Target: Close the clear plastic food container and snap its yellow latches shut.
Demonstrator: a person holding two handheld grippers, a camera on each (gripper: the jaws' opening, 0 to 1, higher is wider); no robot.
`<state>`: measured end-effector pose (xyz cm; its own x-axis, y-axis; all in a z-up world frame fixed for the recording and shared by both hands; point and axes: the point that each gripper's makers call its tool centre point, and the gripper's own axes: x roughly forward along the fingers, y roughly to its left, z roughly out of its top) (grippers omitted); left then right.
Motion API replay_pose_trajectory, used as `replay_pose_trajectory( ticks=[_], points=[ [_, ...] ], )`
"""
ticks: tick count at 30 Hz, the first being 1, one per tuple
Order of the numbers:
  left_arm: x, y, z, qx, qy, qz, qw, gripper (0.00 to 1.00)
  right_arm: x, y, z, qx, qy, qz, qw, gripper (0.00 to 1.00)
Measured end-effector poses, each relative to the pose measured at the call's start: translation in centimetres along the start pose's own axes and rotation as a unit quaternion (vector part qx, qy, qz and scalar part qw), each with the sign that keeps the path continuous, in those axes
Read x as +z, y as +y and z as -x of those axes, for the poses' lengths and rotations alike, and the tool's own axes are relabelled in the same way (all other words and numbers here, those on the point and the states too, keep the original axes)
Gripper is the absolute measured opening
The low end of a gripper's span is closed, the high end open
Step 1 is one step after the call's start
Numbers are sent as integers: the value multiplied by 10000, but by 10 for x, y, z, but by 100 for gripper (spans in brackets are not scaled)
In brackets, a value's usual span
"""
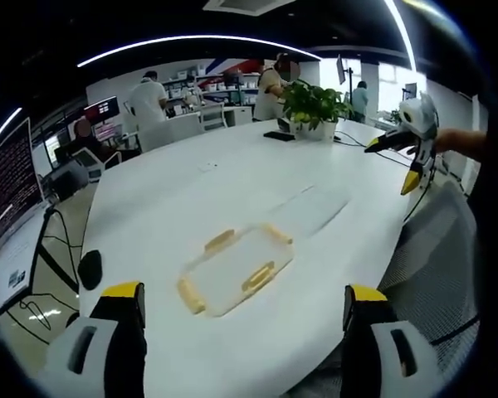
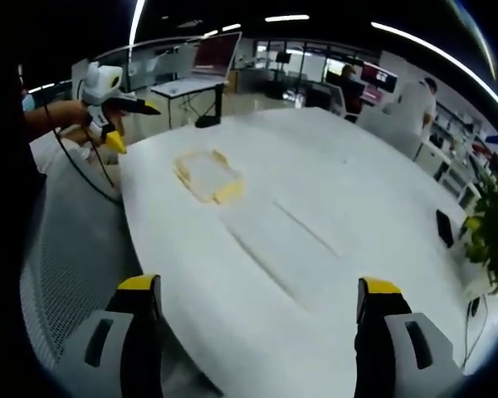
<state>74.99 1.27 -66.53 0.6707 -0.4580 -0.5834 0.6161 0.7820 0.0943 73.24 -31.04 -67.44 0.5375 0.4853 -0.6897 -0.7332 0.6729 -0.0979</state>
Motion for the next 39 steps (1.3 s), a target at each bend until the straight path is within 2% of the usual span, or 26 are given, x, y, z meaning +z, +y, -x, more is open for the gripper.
replay_pose_trajectory(
  ticks=[22, 26, 39],
  points=[
    [-4, 14, -9, -157, 105, -254, 9995, 89, 32, 11, -25, 251, -148, 366, 9989, 94],
    [-4, 16, -11, -214, 124, -267, 9993, 84, 41, 15, -31, 331, -214, 405, 9984, 93],
    [-9, 26, -20, -238, 217, -431, 9986, 82, 65, 22, -49, 569, -315, 705, 9954, 90]
  ],
)
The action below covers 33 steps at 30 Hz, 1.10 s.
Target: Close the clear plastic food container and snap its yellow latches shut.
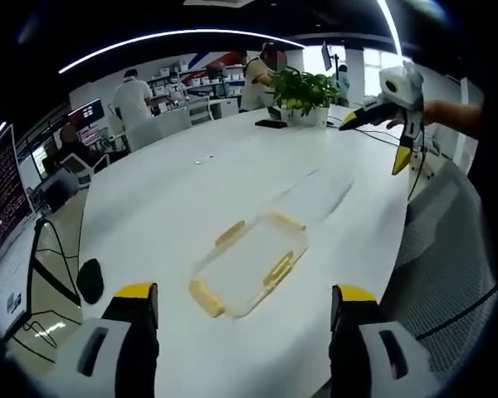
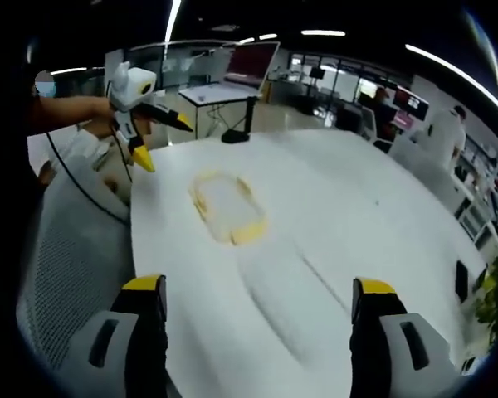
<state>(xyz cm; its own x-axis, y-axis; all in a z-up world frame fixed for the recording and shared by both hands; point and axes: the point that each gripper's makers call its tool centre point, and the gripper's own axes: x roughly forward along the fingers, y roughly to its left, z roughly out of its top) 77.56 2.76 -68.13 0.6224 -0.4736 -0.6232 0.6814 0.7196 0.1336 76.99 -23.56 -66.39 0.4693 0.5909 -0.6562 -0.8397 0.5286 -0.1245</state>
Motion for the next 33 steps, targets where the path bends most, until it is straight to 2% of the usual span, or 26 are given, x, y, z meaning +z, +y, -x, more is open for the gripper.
replay_pose_trajectory(
  ticks=[15, 33],
  points=[
    [-10, 11, -19, -175, 241, -246, 9993, 76, 19, 5, -26, 331, 22, 384, 9987, 84],
    [-20, 25, -36, -420, 497, -542, 9964, 66, 27, 14, -62, 830, 297, 878, 9922, 71]
  ],
)
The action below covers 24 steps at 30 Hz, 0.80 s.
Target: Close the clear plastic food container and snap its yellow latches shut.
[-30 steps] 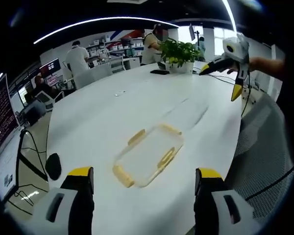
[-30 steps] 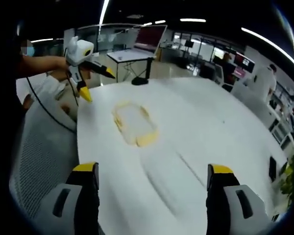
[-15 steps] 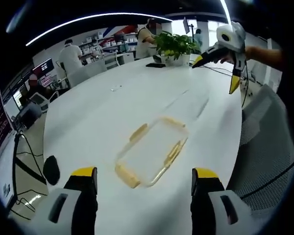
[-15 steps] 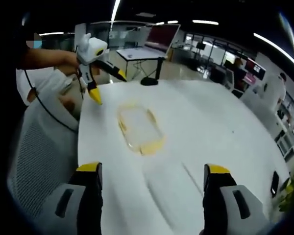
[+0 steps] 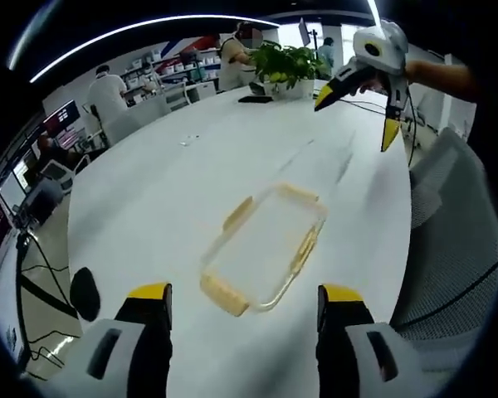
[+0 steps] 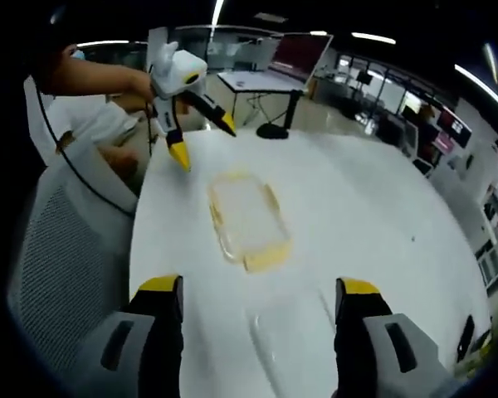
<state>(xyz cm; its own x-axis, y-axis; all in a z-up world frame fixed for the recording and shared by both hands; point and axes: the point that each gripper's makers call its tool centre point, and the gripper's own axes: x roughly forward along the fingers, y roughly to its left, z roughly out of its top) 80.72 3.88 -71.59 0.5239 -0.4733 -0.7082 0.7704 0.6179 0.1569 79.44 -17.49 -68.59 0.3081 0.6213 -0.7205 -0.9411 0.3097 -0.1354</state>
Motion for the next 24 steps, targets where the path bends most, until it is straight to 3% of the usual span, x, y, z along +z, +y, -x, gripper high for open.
replay_pose_trajectory(
  ticks=[24],
  points=[
    [-12, 14, -26, -507, 387, -625, 9960, 52, -10, -9, -45, 281, 317, 154, 9990, 58]
  ],
)
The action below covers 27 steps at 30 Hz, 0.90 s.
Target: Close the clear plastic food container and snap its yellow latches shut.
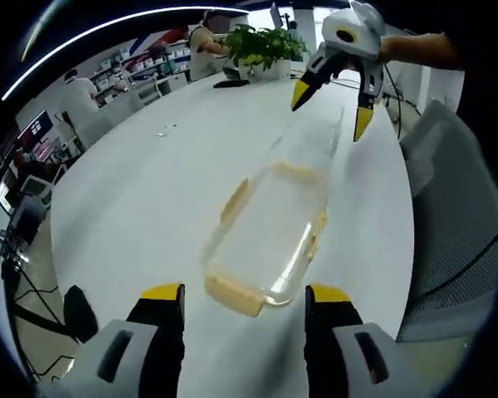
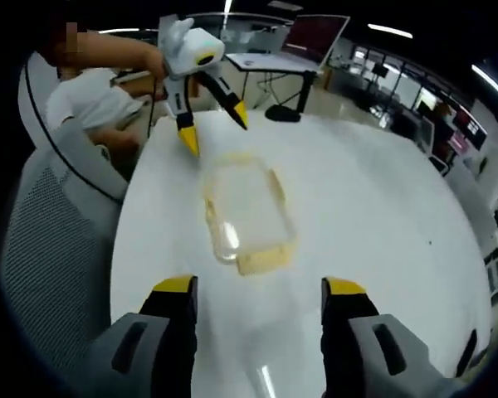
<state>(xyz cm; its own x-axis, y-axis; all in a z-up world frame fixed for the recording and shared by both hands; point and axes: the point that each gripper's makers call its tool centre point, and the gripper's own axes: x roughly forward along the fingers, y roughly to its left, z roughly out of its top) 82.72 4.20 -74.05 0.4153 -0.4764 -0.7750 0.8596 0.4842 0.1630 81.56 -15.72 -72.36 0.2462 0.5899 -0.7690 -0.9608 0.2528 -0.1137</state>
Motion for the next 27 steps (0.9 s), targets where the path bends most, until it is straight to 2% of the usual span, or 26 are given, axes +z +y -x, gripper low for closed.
replay_pose_trajectory(
  ticks=[12, 15, 27],
  points=[
    [-11, 9, -9, -297, 307, -385, 9983, 43, -4, -3, -24, 225, 218, 156, 9994, 51],
    [-14, 9, -14, -475, 398, -549, 9966, 41, -5, -4, -31, 305, 270, 193, 9990, 50],
    [-25, 16, -23, -675, 666, -924, 9912, 37, -6, -7, -50, 536, 459, 538, 9961, 44]
  ],
)
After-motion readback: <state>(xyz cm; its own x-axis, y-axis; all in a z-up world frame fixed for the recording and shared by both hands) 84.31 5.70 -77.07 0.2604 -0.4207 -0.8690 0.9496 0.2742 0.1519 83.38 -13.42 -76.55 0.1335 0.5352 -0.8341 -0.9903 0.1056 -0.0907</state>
